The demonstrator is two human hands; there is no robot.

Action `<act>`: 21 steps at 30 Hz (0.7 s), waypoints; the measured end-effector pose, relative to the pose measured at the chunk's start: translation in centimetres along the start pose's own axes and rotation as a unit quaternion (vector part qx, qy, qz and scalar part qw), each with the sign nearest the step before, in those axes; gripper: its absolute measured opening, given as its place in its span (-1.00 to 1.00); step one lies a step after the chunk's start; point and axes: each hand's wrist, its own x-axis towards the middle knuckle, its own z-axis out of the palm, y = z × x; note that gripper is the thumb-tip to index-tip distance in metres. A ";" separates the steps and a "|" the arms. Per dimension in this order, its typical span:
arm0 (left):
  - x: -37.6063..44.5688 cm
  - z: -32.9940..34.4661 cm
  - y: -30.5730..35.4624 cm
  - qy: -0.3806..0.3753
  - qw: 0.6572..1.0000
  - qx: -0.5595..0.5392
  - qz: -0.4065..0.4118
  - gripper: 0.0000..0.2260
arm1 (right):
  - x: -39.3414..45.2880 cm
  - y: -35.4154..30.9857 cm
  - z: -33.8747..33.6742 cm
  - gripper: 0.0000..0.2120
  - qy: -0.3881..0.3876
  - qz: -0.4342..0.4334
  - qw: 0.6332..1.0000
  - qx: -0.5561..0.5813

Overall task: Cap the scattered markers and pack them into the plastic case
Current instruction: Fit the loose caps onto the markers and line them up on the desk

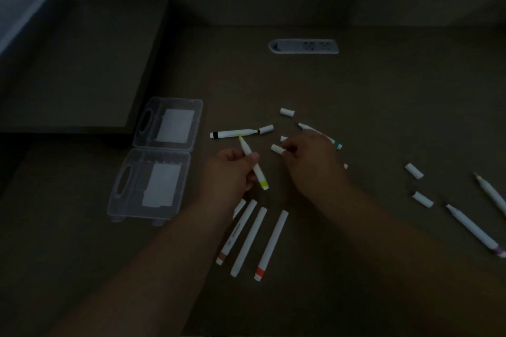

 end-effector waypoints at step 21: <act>-0.9 -1.9 -0.9 -0.052 0.995 0.030 0.078 -0.94 | -1.8 -2.2 -3.1 -0.78 -0.049 0.079 0.940 0.328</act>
